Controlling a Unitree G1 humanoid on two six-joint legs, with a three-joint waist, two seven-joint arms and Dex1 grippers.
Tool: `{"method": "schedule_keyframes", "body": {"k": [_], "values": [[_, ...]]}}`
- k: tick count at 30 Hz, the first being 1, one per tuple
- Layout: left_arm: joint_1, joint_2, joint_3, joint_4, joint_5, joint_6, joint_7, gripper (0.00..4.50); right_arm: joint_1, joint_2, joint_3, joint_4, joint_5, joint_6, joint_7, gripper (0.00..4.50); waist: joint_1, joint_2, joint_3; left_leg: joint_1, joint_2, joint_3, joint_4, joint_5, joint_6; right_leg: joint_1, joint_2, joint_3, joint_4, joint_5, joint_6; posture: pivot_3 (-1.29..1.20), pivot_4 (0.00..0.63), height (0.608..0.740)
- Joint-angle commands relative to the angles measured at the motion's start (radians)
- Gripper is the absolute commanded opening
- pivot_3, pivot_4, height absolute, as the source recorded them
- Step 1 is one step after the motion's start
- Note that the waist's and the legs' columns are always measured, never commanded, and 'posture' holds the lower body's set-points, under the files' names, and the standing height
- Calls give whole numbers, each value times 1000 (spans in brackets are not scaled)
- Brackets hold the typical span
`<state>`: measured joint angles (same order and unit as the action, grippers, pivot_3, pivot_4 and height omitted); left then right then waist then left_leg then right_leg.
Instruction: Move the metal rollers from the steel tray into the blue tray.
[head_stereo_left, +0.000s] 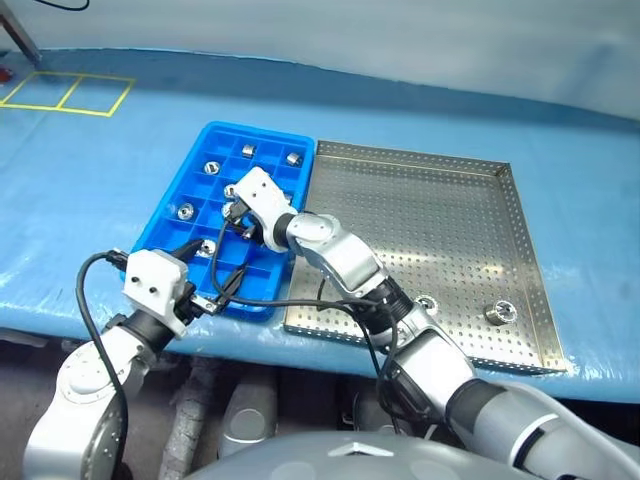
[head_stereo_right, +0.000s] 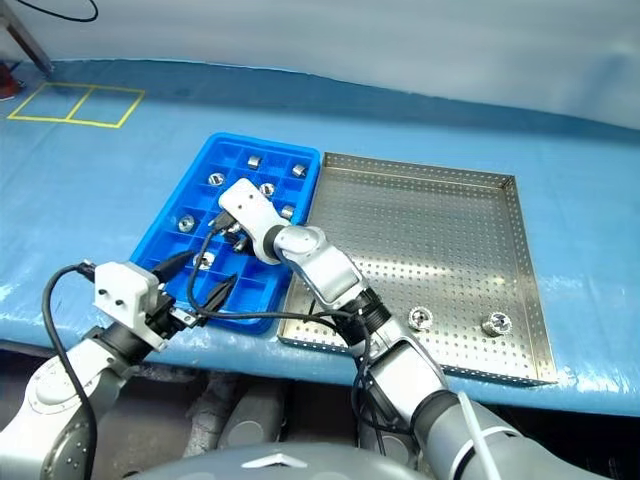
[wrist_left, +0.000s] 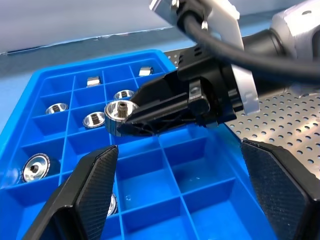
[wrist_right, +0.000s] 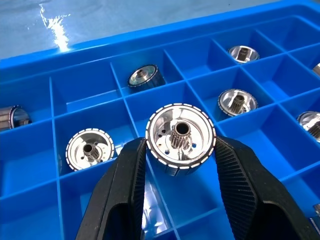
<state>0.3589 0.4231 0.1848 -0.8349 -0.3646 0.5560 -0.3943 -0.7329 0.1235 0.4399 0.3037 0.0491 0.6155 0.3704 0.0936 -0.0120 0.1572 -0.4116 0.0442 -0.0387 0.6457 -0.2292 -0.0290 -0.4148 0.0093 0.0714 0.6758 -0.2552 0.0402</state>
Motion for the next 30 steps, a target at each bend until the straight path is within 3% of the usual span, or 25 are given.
{"method": "schedule_keyframes", "body": {"k": [1, 13, 14, 18, 20, 30], "values": [[-10, -6, -9, -47, -8, -18, 10, 4300, -7, 35, 2, 5, -12, -42, 7, 1709, 3, 0, 0, 0, 0, 0, 0, 0, 0, 0, 0, 0, 0, 0, 0, 379, 150, 740], [-76, -2, -61, -6, -9, -20, -4, 4300, 0, 16, -33, 66, -29, -23, -7, 1709, 2, 0, 0, 0, 0, -1, -1, 0, 0, 0, 0, -1, 0, 0, 1, 324, 150, 740], [-79, 1, -65, -3, -8, -19, -6, 4300, 5, 15, -30, 63, -32, -22, -5, 2462, 2, 0, 0, 0, 0, -1, -1, 0, 0, 0, 0, -1, 0, 0, 1, 321, 150, 740], [-111, 6, -87, 23, -10, -18, -19, 4300, 38, 11, -46, 12, -48, -27, -52, 3721, 2, 0, 0, 0, 0, -1, -1, 0, 0, 0, 0, -1, 0, -1, -1, 271, 150, 740], [-128, 8, -101, 35, -12, -19, -29, 4300, 55, 1, -66, -33, -43, -16, -68, 3721, 2, 0, 0, 0, 0, -1, 0, 0, -1, 0, 0, -1, 0, -1, -1, 243, 150, 740], [-251, 9, -181, 143, -16, -28, -89, 4300, 393, -193, -331, -711, -163, 382, -294, 3721, -36, 1, 0, -2, -2, 0, 0, 0, -1, 0, -2, 0, -2, 0, 0, 87, 150, 740]]}}
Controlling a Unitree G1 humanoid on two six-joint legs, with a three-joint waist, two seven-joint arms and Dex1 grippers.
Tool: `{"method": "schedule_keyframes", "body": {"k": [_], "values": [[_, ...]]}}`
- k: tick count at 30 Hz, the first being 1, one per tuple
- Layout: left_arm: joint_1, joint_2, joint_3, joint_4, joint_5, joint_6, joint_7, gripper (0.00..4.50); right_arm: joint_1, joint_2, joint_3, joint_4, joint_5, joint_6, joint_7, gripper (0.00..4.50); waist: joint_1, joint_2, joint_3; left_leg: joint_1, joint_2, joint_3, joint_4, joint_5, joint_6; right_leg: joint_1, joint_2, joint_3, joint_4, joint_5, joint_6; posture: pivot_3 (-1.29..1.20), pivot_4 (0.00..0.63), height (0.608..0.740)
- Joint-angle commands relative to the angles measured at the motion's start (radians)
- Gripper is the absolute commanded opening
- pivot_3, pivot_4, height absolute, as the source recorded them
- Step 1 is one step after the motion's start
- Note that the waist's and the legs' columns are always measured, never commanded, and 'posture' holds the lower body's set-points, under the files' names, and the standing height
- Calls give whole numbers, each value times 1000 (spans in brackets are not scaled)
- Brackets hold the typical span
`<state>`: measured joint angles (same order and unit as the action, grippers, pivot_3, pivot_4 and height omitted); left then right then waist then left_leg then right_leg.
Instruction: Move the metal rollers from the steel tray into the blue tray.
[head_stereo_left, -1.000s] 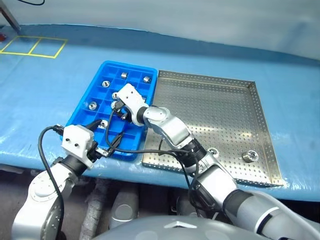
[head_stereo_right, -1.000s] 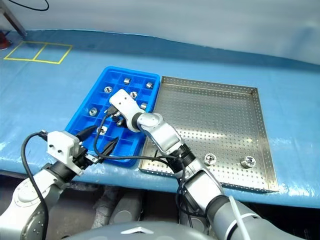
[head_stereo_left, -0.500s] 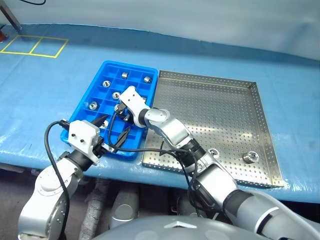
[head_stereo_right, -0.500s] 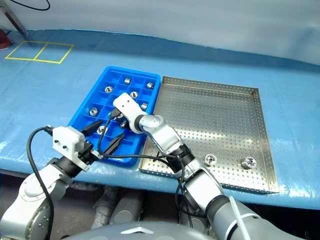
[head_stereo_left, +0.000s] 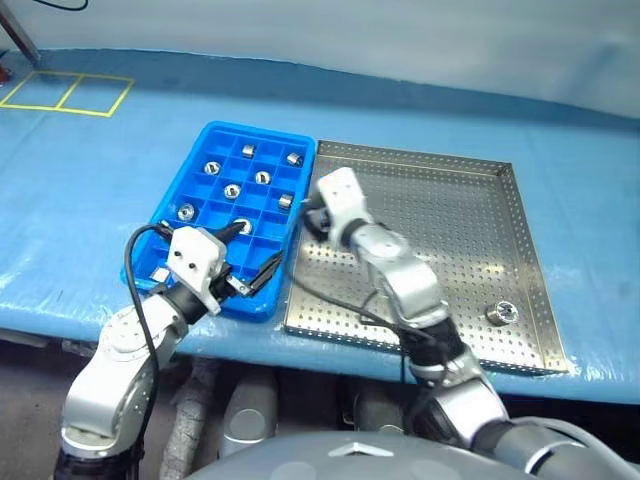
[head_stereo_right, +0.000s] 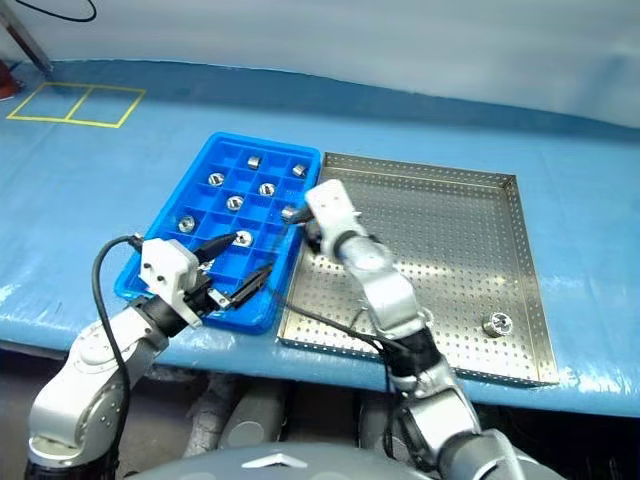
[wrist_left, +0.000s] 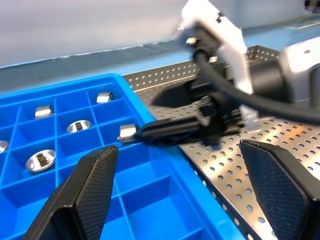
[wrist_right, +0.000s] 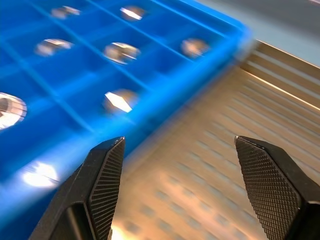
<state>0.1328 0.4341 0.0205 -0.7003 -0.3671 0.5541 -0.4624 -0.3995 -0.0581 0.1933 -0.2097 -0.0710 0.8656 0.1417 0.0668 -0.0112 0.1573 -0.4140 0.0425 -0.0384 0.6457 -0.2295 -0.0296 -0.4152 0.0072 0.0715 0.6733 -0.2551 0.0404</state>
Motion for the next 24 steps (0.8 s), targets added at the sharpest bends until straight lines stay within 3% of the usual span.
{"method": "schedule_keyframes", "body": {"k": [1, 9, 24], "values": [[-35, -2, -26, 19, -13, -29, -28, 4300, 100, -27, -117, -266, -60, 191, -82, 3721, -19, 0, 0, 0, 0, 0, -1, 0, 0, 0, 0, 0, 0, 0, 0, 79, 150, 740], [-118, 12, -95, 88, -4, -64, -110, 4300, 280, -98, -272, -561, -127, 477, -128, 3721, -101, 1, 0, 2, 2, 0, -2, -1, -1, 0, 2, 0, 2, 0, 2, -34, 150, 740], [-236, -4, -168, 190, -7, -89, -201, 4300, 397, -39, -386, -696, -112, 597, -132, 3721, -165, 1, 0, 2, 2, 2, 0, -1, -1, 0, 3, 4, 2, 3, 6, -135, 150, 740]]}}
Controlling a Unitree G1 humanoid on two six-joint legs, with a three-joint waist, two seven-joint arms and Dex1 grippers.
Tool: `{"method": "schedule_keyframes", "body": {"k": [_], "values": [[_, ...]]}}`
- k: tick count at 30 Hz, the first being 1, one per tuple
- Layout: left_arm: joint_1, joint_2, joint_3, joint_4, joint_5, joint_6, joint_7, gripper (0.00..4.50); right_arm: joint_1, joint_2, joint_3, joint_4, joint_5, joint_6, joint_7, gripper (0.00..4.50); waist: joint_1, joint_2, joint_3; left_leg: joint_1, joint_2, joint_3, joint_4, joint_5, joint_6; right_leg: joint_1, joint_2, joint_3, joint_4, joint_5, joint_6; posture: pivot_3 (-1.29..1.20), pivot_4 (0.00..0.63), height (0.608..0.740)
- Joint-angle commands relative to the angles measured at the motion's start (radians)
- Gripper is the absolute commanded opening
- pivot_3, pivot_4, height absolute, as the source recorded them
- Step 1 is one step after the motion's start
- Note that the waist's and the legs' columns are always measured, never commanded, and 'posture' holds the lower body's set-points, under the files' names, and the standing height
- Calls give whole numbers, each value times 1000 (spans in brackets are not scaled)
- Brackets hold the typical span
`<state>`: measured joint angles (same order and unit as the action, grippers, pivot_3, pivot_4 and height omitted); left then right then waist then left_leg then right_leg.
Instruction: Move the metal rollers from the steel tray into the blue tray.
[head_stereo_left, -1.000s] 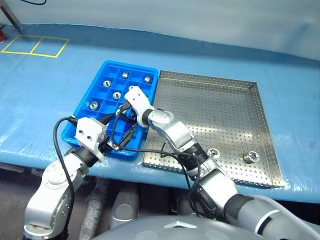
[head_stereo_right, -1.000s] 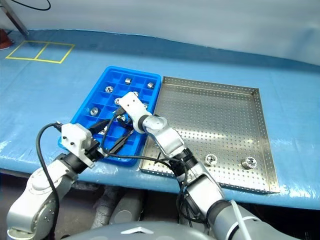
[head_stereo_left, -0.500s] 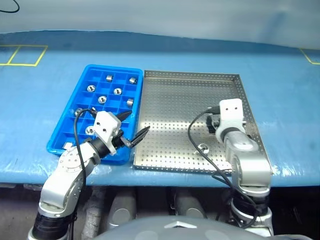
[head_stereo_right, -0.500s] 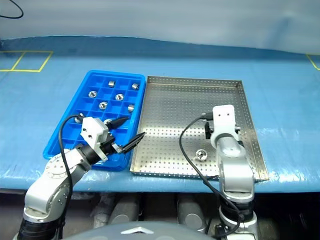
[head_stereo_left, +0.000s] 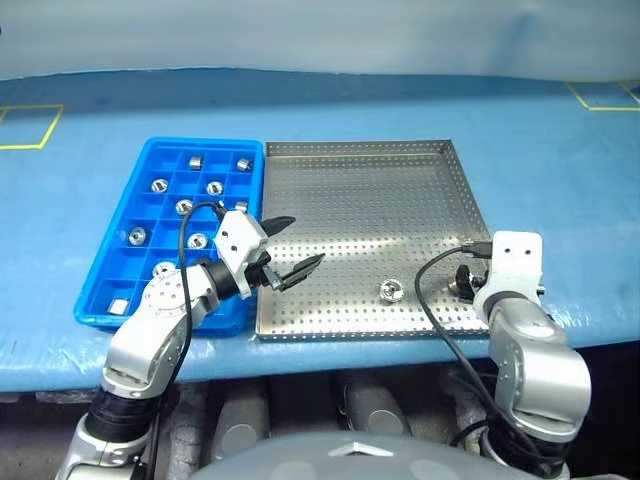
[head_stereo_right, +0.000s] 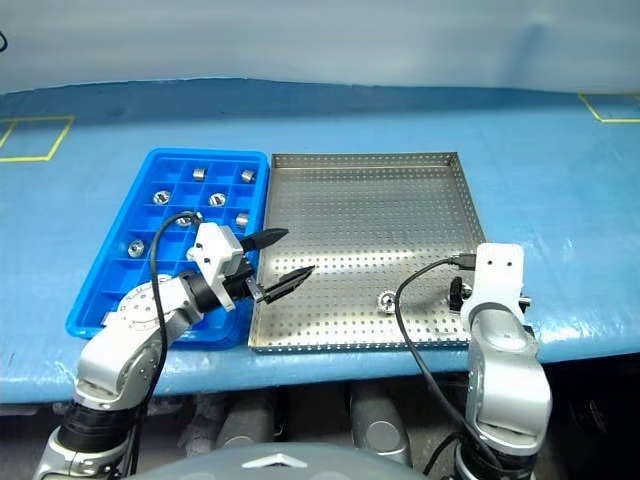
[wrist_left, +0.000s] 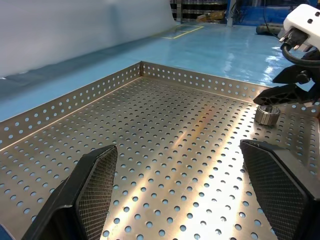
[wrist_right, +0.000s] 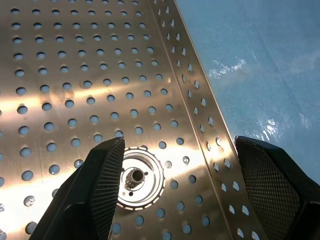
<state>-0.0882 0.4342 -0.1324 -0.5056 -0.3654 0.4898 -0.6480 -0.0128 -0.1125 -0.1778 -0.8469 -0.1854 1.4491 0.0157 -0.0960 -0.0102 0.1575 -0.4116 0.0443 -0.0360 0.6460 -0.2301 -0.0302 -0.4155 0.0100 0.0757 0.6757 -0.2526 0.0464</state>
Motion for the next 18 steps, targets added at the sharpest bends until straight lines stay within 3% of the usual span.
{"method": "schedule_keyframes", "body": {"k": [1, 18], "values": [[-17, -5, -18, -2, -9, -25, -19, 4300, 16, 25, -16, -62, 5, 18, -5, 3721, -4, 0, 0, 0, 0, 0, 0, 0, 0, 0, 0, 0, 0, 0, 0, -135, 150, 740], [-36, -6, -23, 14, -11, -23, -32, 4300, 0, 94, -74, 11, 75, -82, 26, 3721, -31, 0, 0, 0, 0, 0, 0, 0, 0, 0, 0, 1, 0, 0, 1, -119, 150, 740]]}}
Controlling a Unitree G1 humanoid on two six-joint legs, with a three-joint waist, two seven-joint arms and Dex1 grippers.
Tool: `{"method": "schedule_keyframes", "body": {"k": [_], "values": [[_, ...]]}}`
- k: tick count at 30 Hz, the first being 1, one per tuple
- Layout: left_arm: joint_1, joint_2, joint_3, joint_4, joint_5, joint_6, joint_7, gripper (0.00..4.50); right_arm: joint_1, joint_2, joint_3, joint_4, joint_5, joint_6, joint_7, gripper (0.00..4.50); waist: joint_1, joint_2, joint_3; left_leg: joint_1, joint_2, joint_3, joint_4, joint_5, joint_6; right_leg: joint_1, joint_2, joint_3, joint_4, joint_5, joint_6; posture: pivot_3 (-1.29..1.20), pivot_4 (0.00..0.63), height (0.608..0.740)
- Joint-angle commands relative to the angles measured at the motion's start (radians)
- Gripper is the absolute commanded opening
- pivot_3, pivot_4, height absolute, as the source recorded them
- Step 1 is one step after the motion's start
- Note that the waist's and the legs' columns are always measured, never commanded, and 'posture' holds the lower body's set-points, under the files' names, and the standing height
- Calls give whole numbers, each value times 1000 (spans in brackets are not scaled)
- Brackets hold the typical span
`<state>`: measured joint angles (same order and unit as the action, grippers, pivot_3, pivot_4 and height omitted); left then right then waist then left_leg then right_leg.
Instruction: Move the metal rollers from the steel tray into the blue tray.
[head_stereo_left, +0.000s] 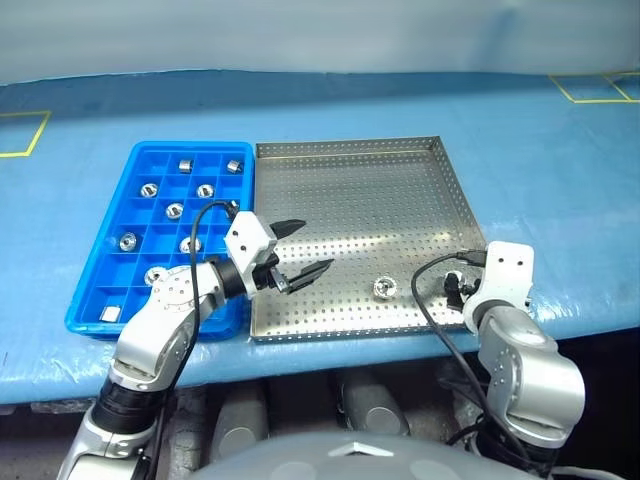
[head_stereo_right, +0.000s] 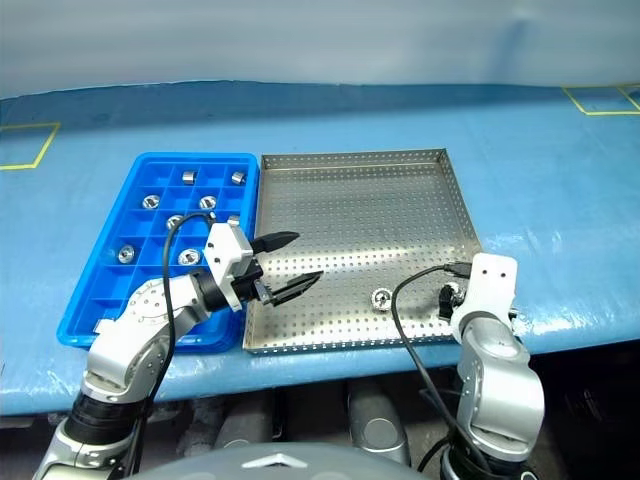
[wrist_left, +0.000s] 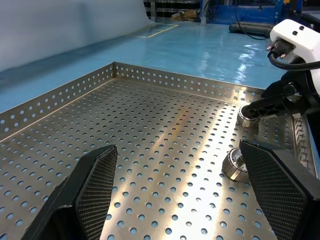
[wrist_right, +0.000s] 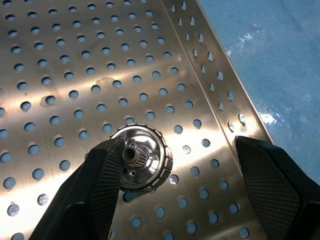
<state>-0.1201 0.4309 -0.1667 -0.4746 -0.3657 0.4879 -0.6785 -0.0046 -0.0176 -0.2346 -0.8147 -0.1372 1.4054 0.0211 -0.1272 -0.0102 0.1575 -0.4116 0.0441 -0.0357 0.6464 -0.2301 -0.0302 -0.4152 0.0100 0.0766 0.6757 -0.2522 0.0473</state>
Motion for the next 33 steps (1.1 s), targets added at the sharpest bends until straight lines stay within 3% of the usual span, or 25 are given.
{"method": "schedule_keyframes", "body": {"k": [1, 21, 24, 28, 33], "values": [[-4, -2, 12, -18, -10, -20, -1, 4300, -9, -1, -19, -29, 38, -51, 30, 3721, 0, 0, 0, 0, 0, 0, 0, 0, 0, 0, 0, 0, 0, 0, 0, -117, 150, 740], [10, -1, 21, -28, -8, -25, 19, 4300, 1, -4, -27, 35, 67, 4, 8, 3721, 7, 0, 0, 0, 0, 0, 0, 0, 0, 0, 0, 0, 0, 0, 0, -91, 150, 740], [14, -1, 21, -31, -8, -25, 24, 4300, -3, -11, -21, 32, 64, 0, 4, 3144, 9, 0, 0, 0, 0, 0, 0, 0, 0, 0, 0, 0, 0, 0, 0, -88, 150, 740], [18, 1, 24, -33, -10, -26, 28, 4300, -17, -29, 0, 4, 75, -21, 12, 1897, 9, 0, 0, 0, 0, 0, 0, 0, 0, 0, 0, 0, 0, 0, 0, -85, 150, 740], [32, 1, 45, -49, -18, -28, 39, 4300, -94, -79, 133, -47, 129, -110, 75, 1860, 6, 0, 0, 0, 0, 0, 0, 0, 0, 0, 0, 1, 0, 0, 0, -60, 150, 740]]}}
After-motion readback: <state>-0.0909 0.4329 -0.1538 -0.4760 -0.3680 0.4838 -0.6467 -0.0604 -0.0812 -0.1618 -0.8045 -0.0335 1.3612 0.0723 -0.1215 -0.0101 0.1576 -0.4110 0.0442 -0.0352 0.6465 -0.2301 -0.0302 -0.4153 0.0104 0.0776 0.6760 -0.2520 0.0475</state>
